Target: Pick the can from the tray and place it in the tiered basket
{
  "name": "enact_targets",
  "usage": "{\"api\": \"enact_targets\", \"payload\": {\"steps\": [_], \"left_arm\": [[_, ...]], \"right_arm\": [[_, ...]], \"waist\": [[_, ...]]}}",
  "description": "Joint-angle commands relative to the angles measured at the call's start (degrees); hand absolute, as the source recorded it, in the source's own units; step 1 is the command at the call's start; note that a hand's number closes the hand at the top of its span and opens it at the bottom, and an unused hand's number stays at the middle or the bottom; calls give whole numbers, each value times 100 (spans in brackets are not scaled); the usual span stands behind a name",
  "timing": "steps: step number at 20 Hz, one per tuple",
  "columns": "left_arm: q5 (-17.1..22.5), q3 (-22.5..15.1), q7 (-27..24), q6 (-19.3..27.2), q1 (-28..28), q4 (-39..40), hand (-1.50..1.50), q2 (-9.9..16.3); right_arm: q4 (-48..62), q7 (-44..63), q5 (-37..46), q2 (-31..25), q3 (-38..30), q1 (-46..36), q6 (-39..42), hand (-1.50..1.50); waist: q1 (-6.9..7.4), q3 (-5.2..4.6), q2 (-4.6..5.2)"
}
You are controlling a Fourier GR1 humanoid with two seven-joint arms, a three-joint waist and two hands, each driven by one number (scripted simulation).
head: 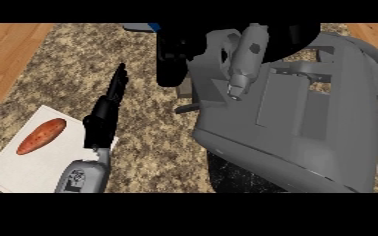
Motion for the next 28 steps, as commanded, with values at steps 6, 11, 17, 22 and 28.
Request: {"api": "enact_targets", "payload": {"steps": [6, 11, 17, 22, 28], "left_arm": [[57, 30, -24, -61, 69, -140, 0, 80], [146, 168, -31, -97, -17, -78, 0, 136], [-74, -172, 5, 199, 209, -305, 0, -76], [-13, -5, 33, 23, 106, -286, 0, 48], [69, 101, -177, -29, 263, -204, 0, 115]], "right_arm": [[1964, 1607, -716, 95, -623, -1965, -693, 150], [3150, 1025, -126, 13, -1098, -2655, -894, 150], [4214, 343, 367, -24, -1090, -2891, -1182, 150], [4659, -296, 655, -283, -1097, -2734, -1345, 150], [4592, 240, 560, -143, -1969, -2237, -2508, -150]], "waist": [[88, 12, 80], [-40, 18, 146], [-44, 24, 157], [-106, 30, 158], [-106, 33, 170]]}}
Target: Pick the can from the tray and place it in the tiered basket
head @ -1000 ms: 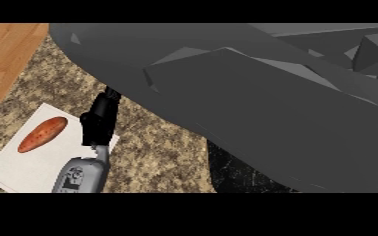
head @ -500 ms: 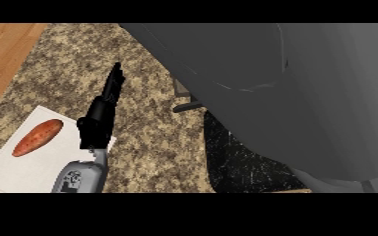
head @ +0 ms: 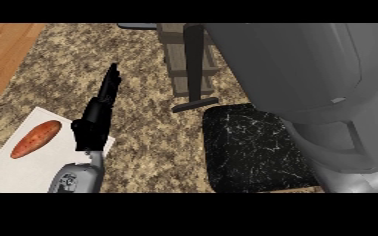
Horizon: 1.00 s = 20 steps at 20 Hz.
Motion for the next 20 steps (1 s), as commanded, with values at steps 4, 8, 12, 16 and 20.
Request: {"api": "enact_targets", "payload": {"steps": [4, 8, 12, 16, 20], "left_arm": [[-96, -147, -55, 87, 144, -79, 0, -132], [173, 181, -13, -151, 115, -201, 0, 172], [-19, 36, 194, 75, -18, -164, 0, -33], [-111, -27, 10, 139, 187, -120, 0, -67], [-147, -59, -47, 217, 459, -179, 0, -121]], "right_arm": [[175, 207, -113, 215, -707, 327, -1453, -150], [-175, 149, -117, 288, -930, 610, -2136, -150], [-593, 455, 5, -93, -1199, 225, -2577, -150], [-1044, 877, 108, -456, -1395, 577, -2389, -150], [-1879, 1086, -109, -819, -1873, 947, -2122, -150]], "waist": [[20, 3, 7], [-21, 6, -19], [-115, 9, -52], [-236, 15, -85], [-342, 24, -139]]}}
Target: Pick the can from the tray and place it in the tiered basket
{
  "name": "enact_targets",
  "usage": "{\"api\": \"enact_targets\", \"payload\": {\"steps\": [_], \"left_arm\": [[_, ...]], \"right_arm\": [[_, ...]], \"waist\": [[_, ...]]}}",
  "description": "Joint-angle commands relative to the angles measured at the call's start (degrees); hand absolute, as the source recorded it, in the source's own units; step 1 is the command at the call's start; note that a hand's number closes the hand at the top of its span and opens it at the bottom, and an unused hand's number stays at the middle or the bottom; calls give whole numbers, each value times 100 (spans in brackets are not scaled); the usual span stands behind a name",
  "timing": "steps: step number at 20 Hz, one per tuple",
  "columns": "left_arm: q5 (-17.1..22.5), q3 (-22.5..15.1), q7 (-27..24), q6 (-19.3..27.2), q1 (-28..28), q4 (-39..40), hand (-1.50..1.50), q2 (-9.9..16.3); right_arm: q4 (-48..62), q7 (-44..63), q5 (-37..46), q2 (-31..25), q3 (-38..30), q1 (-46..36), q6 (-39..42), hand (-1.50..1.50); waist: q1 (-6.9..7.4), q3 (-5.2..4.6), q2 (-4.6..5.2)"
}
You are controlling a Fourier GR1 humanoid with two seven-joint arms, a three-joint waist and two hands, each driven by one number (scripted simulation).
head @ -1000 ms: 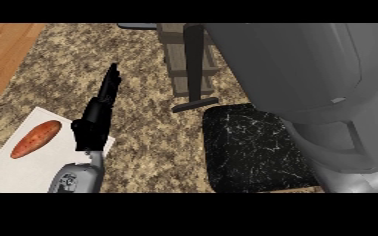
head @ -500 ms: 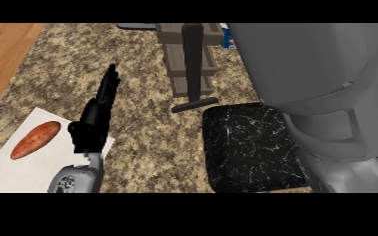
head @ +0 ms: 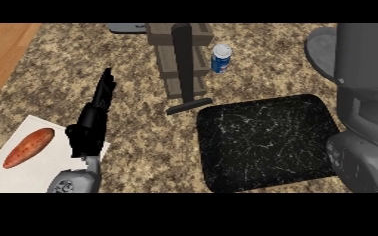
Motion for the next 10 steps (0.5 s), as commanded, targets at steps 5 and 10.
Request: {"api": "enact_targets", "payload": {"steps": [5, 10], "left_arm": [[99, 187, 125, 16, 169, -162, 0, 93], [161, 266, 76, 18, 58, 28, 0, 70]], "right_arm": [[-2332, 664, -617, -343, -664, 1336, 709, -150], [-3733, 457, -1516, -699, -1189, 2280, 1671, -150]], "waist": [[-268, 20, -115], [-387, 16, -93]]}}
